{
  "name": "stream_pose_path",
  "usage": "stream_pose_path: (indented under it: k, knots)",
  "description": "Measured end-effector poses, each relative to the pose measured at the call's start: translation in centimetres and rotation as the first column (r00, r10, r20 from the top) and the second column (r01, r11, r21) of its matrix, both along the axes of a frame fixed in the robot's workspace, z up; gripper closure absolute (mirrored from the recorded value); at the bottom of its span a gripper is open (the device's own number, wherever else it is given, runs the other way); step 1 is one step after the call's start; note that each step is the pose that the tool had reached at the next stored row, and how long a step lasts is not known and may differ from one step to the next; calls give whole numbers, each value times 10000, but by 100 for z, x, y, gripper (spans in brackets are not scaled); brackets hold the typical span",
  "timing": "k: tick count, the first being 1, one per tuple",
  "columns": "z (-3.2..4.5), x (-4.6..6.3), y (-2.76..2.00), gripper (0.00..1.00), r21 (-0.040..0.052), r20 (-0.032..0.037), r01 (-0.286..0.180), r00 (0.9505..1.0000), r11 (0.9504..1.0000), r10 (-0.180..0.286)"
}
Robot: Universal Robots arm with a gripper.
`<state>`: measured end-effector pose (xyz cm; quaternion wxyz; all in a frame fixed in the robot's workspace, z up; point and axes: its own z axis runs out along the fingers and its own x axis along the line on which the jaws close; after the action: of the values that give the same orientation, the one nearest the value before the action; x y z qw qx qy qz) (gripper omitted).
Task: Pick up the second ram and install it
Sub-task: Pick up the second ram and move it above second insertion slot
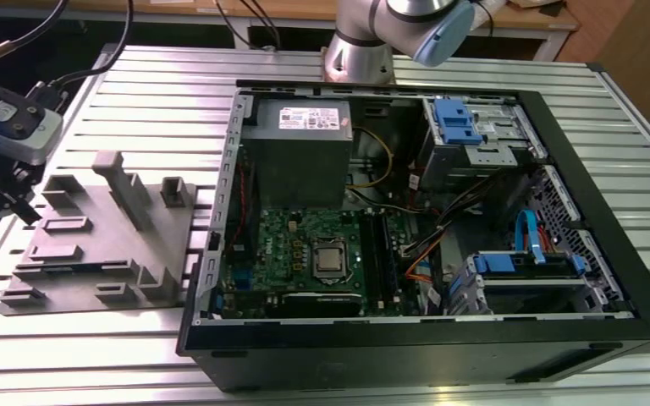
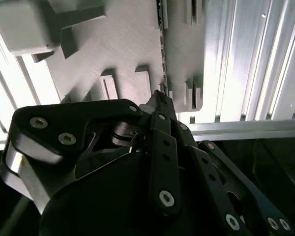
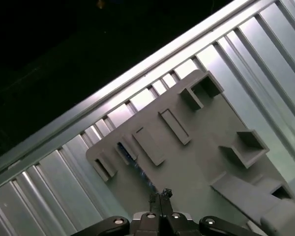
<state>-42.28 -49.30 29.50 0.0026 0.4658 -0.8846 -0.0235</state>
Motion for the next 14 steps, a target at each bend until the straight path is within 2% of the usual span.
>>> stream_pose_path:
  k: [3, 7, 11, 14]
  knots:
    - [-4, 0, 0, 93, 0, 0, -555, 9985, 9985, 555]
    - [-9, 0, 0, 93, 1, 0, -1273, 9919, 9919, 1273]
    - [-15, 0, 0, 93, 1, 0, -1993, 9799, 9799, 1993]
    - [-21, 1, 0, 93, 1, 1, -2530, 9675, 9675, 2530]
